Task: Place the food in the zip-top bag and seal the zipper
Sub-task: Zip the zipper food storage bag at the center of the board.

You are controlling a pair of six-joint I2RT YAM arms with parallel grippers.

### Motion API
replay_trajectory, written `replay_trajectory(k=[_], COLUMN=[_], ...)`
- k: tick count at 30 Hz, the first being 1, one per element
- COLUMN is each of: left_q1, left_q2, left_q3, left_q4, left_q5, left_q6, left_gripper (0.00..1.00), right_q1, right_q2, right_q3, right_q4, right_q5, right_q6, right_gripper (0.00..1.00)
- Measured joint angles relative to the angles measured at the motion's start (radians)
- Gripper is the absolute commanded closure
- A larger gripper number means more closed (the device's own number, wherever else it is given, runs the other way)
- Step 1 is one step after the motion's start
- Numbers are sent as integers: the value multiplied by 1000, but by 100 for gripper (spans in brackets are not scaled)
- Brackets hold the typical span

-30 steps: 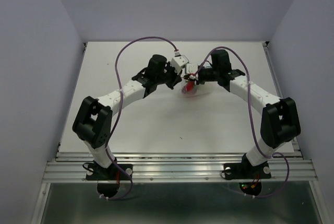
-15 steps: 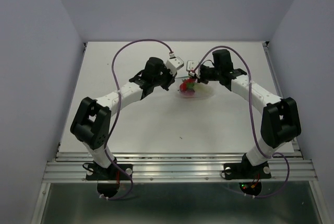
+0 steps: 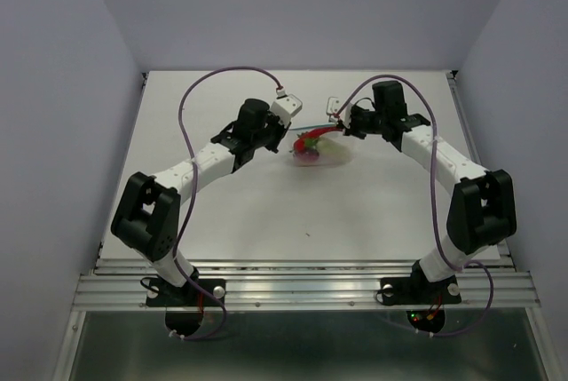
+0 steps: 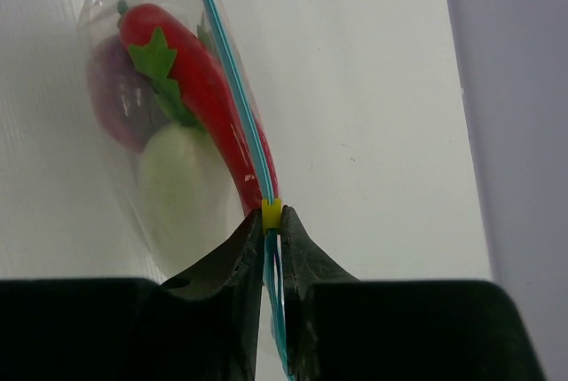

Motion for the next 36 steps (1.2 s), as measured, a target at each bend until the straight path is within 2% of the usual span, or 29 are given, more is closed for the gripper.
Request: replay_trajectory(k=[16,23,31,36], left_q1=[7,7,10,0], left_q2=[-11,-24,-31,-53], left_q3=[0,0,19,42], left_q4=[-43,-47,-68,-80], left_q5=[-148,-154,-108,-108], left_q6=[8,7,-23,-101], left_gripper=[100,100,100,100], right_q1=[-51,-54,-80,-94], right_q2=[-19,-24,-61,-65], right_q3=[6,6,38,100], right_q4=[-68,-76,-114,-180], right_q5=[67,65,-23,-88], right_q6=[-31,-30,-1,29], right_gripper=[99,99,99,99])
